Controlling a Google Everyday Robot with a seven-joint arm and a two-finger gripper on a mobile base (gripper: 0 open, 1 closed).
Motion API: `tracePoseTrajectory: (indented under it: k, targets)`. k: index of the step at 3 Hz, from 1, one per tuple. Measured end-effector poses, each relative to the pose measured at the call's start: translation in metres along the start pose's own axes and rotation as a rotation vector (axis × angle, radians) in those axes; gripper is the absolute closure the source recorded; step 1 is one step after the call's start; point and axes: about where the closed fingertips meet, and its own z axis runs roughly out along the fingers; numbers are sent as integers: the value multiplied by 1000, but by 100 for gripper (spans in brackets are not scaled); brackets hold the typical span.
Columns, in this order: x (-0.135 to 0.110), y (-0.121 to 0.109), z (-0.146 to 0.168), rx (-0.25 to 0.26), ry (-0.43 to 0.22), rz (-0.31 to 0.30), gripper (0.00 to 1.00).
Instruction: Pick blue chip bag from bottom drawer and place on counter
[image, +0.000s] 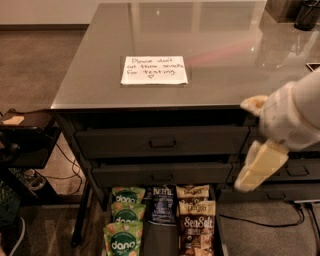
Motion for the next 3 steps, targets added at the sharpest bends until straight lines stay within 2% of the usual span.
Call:
tracePoseTrajectory:
  k: [1,2,3]
  targets:
    - [8,24,68,-27,-66,-23,0]
    - [16,33,135,-68,-109,-3,0]
    - [17,30,140,-58,-113,4,0]
